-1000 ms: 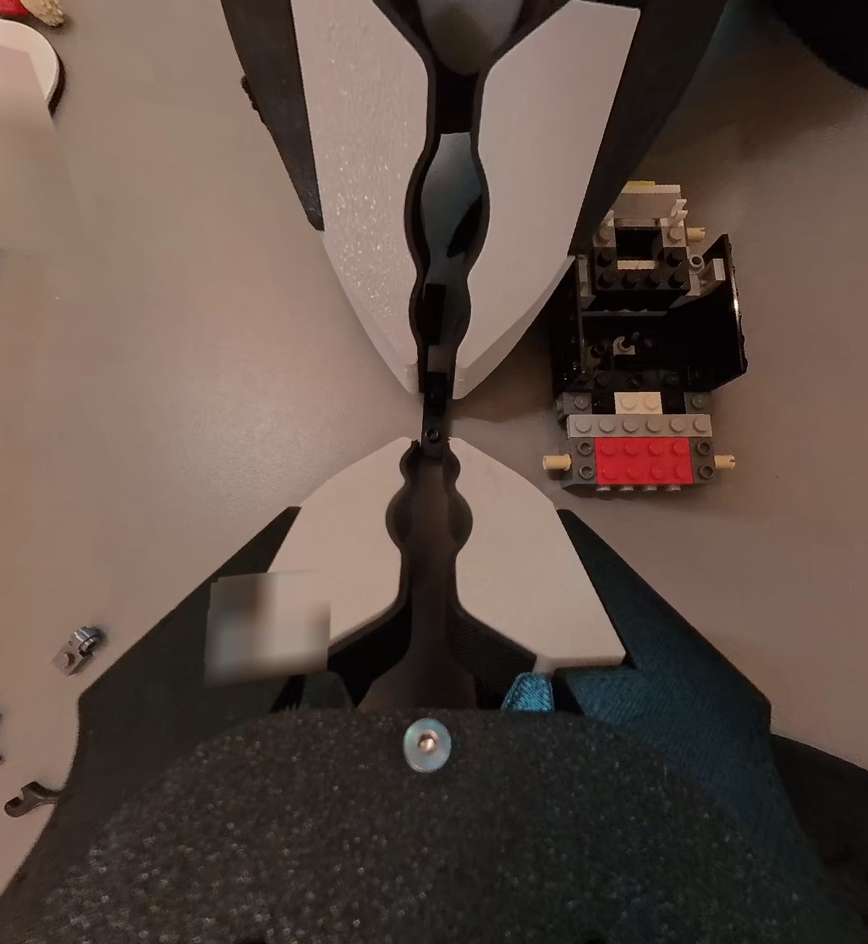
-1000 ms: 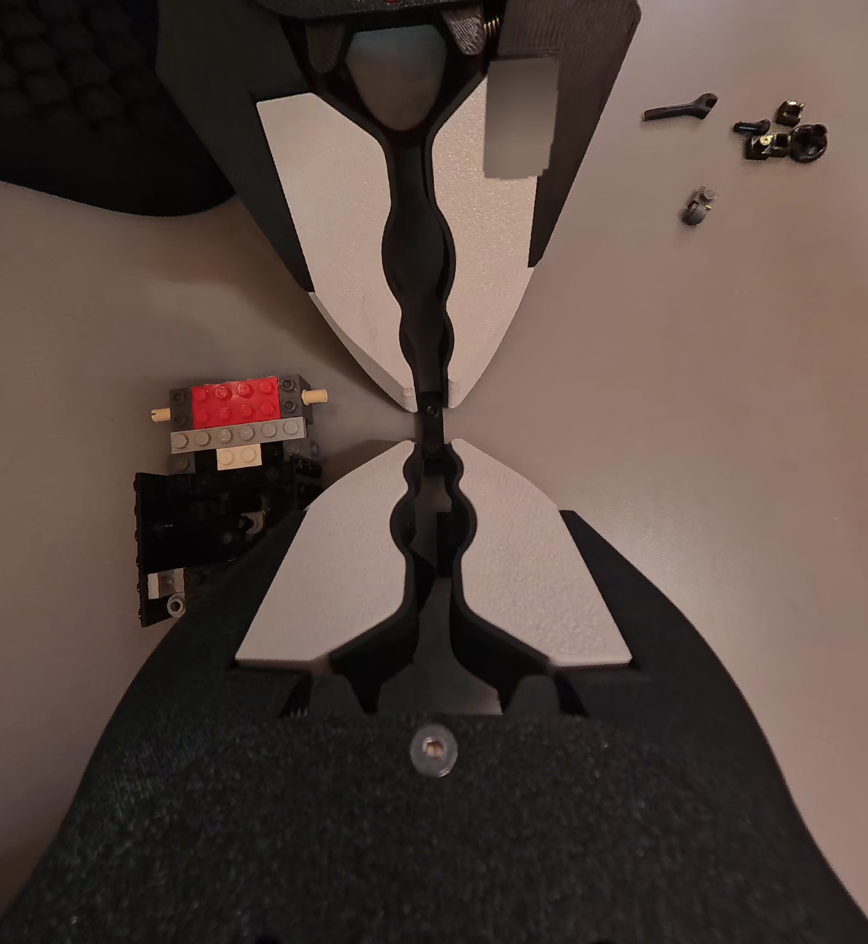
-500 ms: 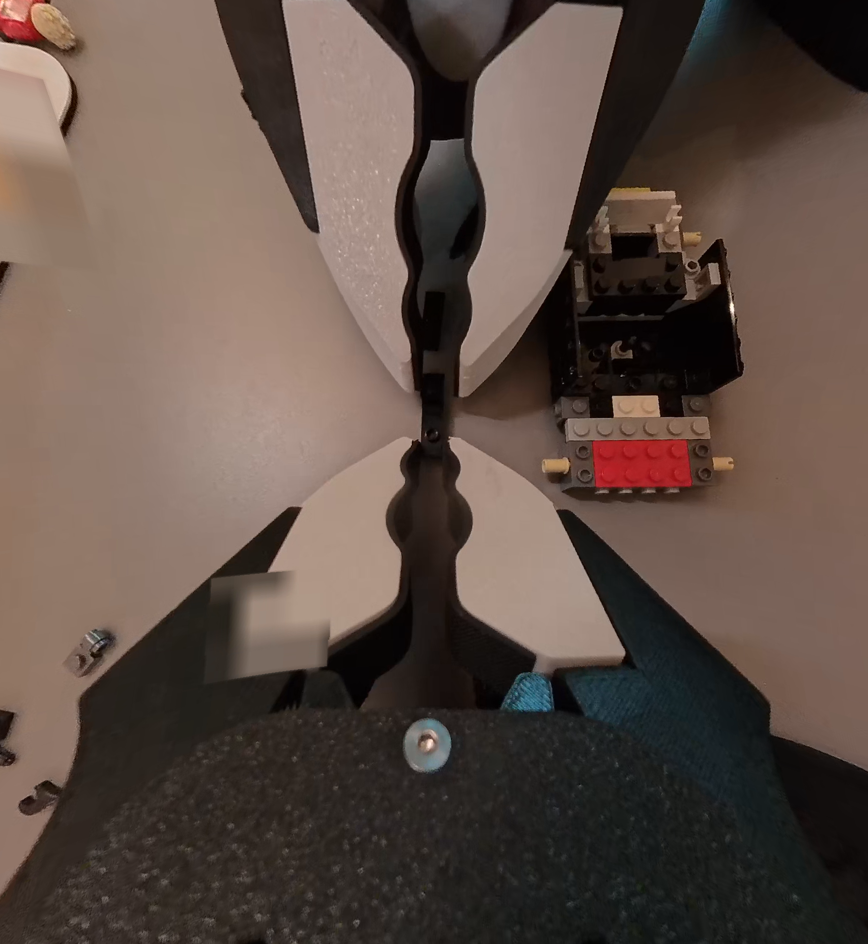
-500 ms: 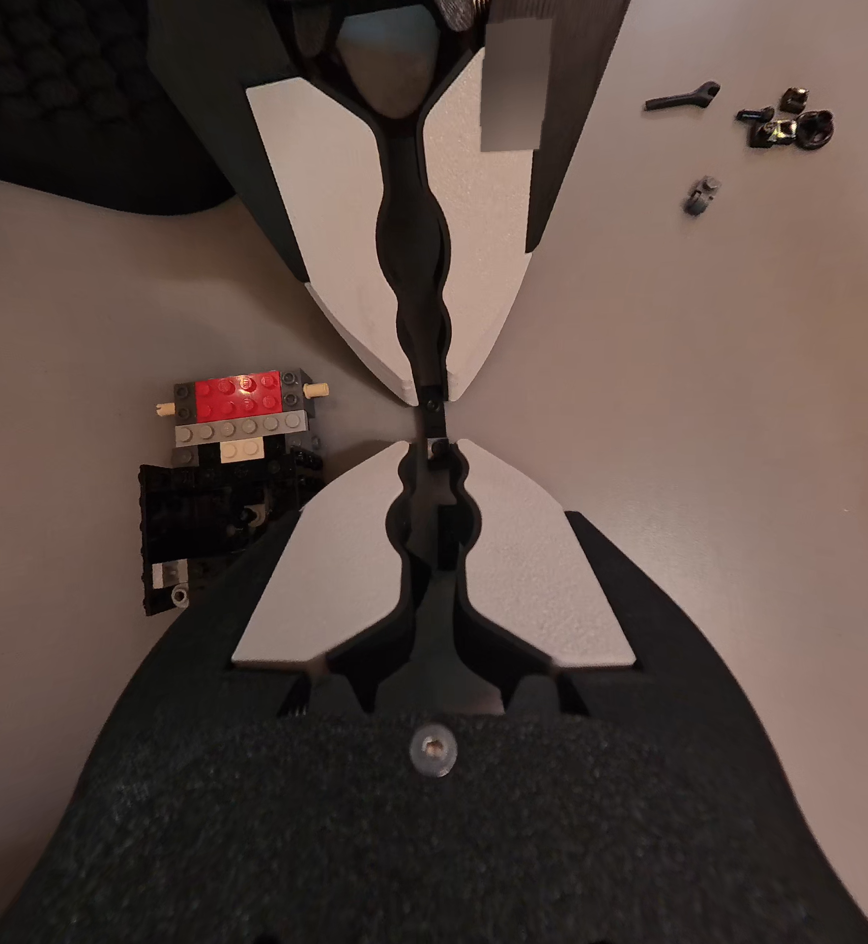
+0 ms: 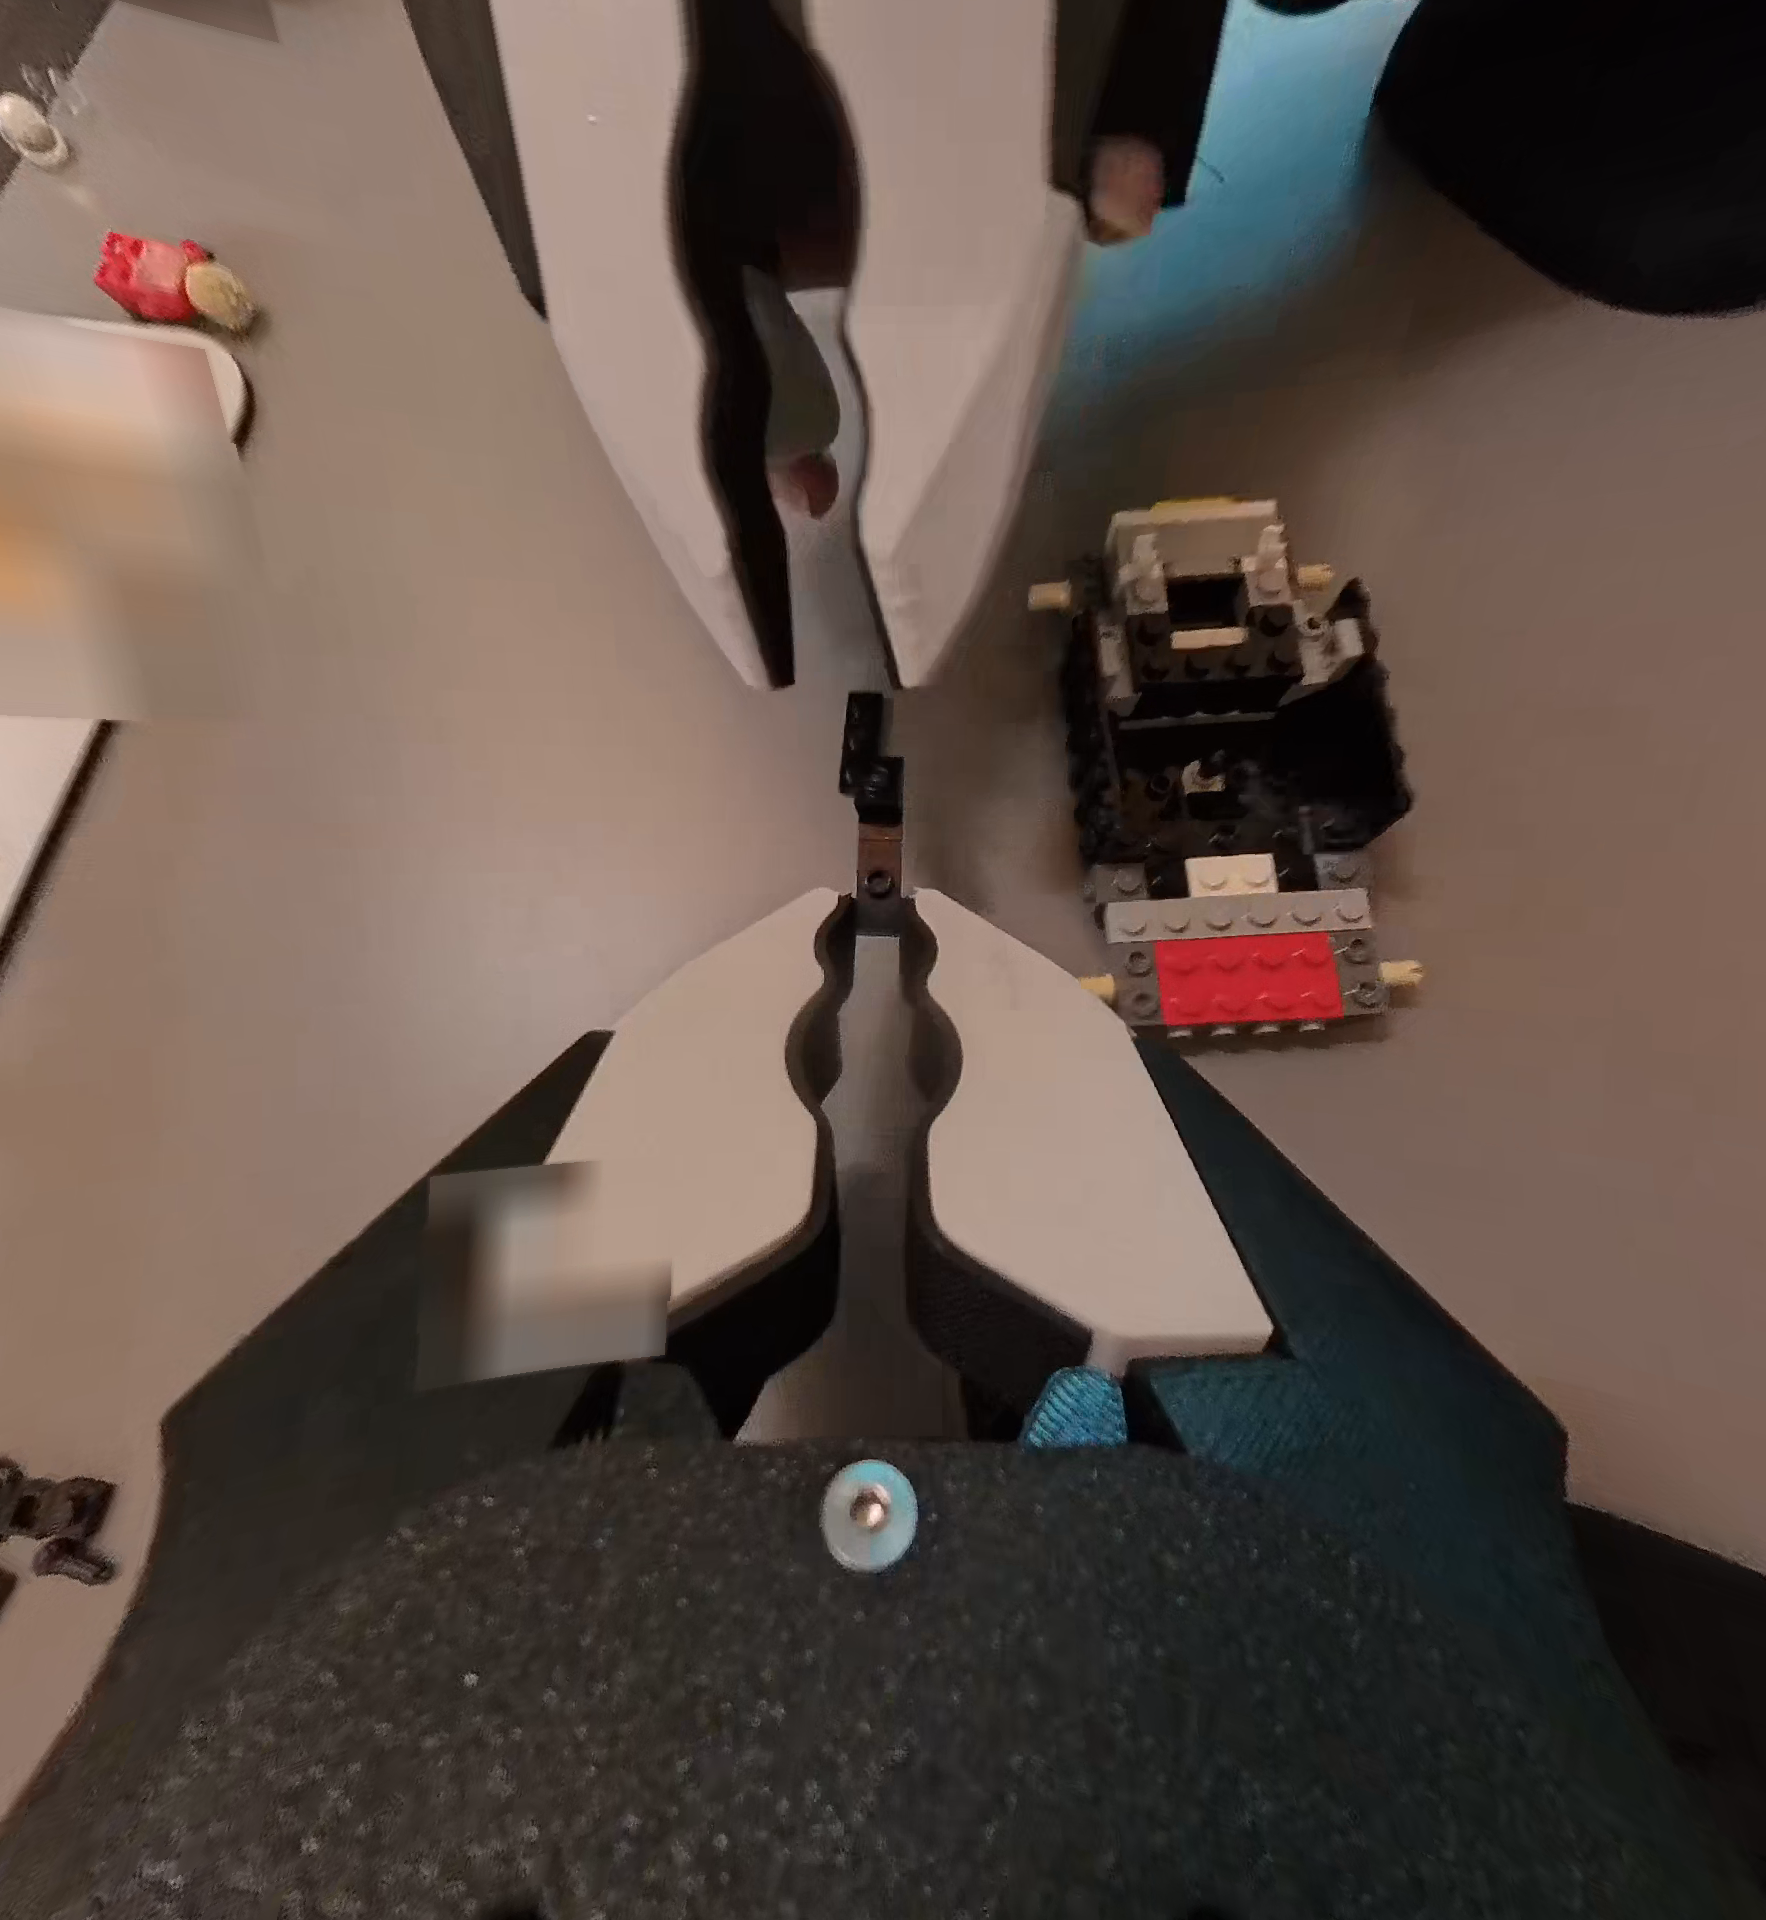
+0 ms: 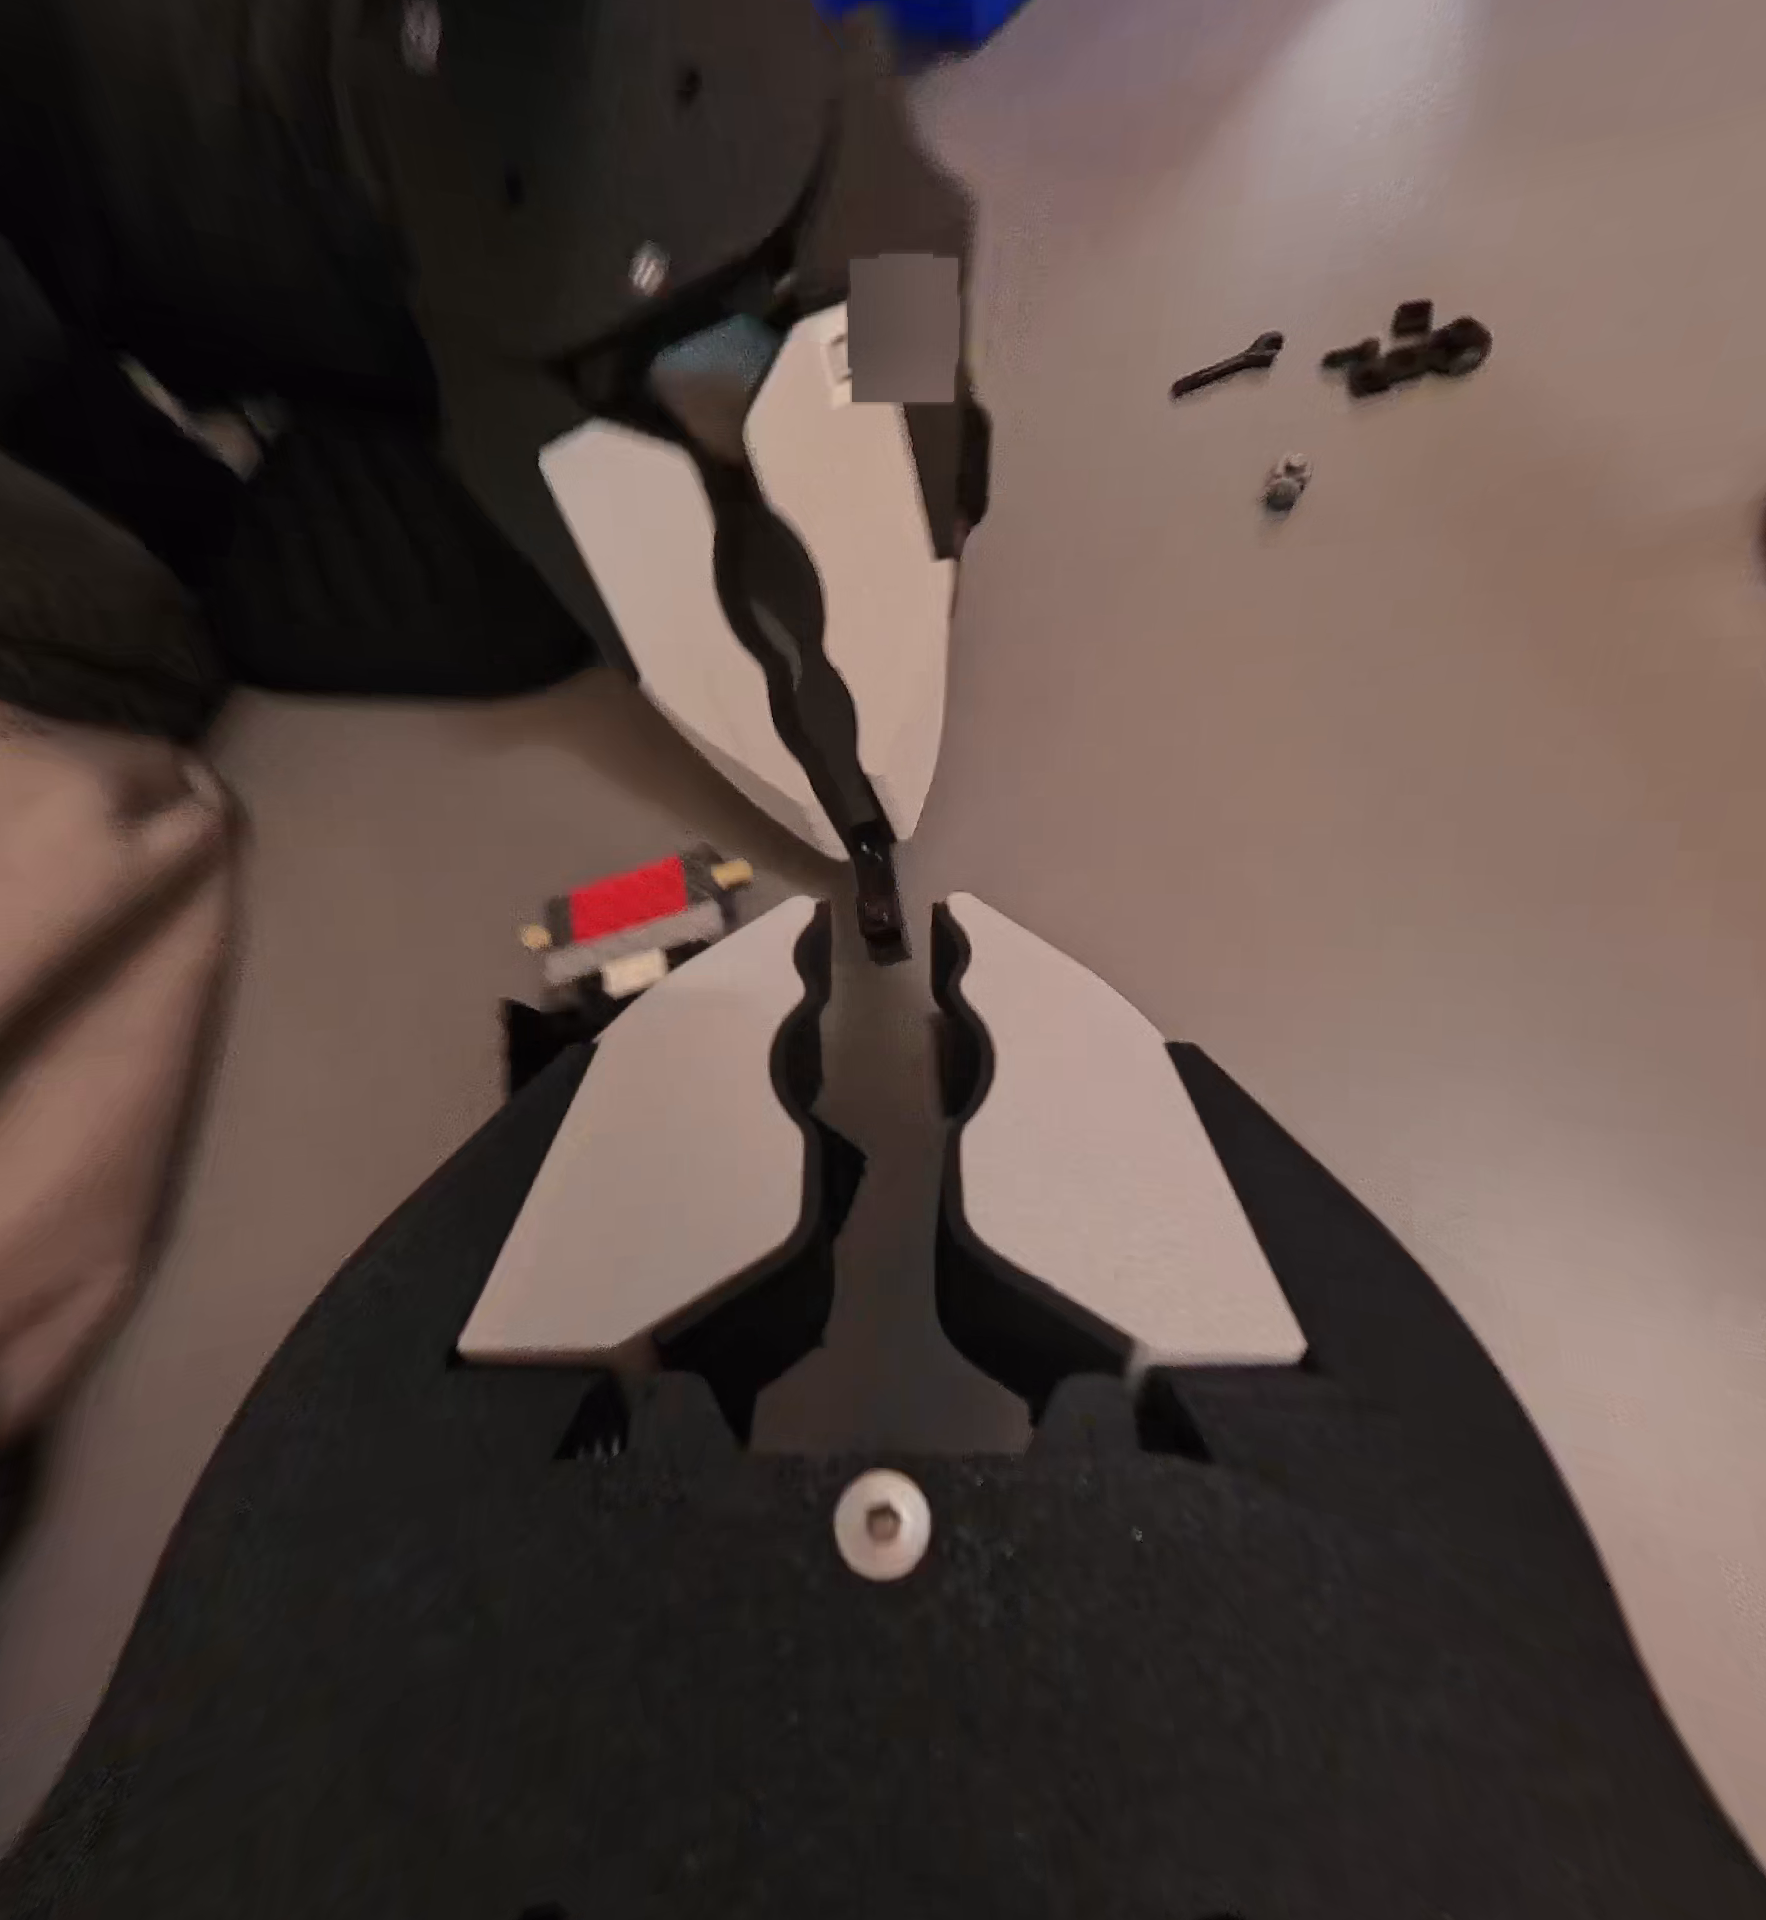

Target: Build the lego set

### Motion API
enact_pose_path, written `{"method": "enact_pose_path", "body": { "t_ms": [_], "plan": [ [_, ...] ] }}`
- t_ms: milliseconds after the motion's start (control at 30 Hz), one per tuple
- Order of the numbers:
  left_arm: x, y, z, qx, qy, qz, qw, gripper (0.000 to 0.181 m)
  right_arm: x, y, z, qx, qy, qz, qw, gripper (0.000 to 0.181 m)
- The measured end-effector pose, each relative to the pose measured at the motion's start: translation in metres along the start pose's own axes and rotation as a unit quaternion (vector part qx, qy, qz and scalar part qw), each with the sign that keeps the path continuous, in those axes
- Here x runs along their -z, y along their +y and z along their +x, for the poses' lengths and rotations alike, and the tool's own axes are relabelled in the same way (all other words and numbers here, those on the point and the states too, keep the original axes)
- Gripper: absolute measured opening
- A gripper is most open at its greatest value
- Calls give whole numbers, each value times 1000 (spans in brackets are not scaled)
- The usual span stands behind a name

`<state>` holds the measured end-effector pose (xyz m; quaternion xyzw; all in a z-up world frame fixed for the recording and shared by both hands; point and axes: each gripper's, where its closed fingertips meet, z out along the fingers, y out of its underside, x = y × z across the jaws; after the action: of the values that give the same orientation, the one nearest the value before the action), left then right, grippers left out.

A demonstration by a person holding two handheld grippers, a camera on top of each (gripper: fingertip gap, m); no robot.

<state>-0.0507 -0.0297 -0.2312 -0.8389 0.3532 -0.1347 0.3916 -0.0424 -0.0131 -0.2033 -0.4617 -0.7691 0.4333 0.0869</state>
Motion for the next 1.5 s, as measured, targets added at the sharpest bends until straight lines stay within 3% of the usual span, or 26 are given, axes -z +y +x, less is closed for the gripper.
{"method": "enact_pose_path", "body": {
  "t_ms": [100, 167, 433, 733, 1500],
  "plan": [
    [7, -12, 7, -23, 1, 9, 1000, 8, 13, -10, -9, -156, -75, 86, 981, 26],
    [13, -20, 13, -36, 4, 13, 999, 8, 16, -7, -15, -213, -101, 110, 966, 32],
    [26, -44, 29, -79, 10, 15, 997, 8, 14, -7, -43, -296, -190, 123, 928, 34],
    [31, -54, 36, -131, 11, -3, 991, 8, 20, -14, -59, -310, -253, 154, 904, 13],
    [35, -61, 39, -166, -22, 2, 986, 8, 22, -14, -65, -239, -206, 157, 936, 14]
  ]
}}
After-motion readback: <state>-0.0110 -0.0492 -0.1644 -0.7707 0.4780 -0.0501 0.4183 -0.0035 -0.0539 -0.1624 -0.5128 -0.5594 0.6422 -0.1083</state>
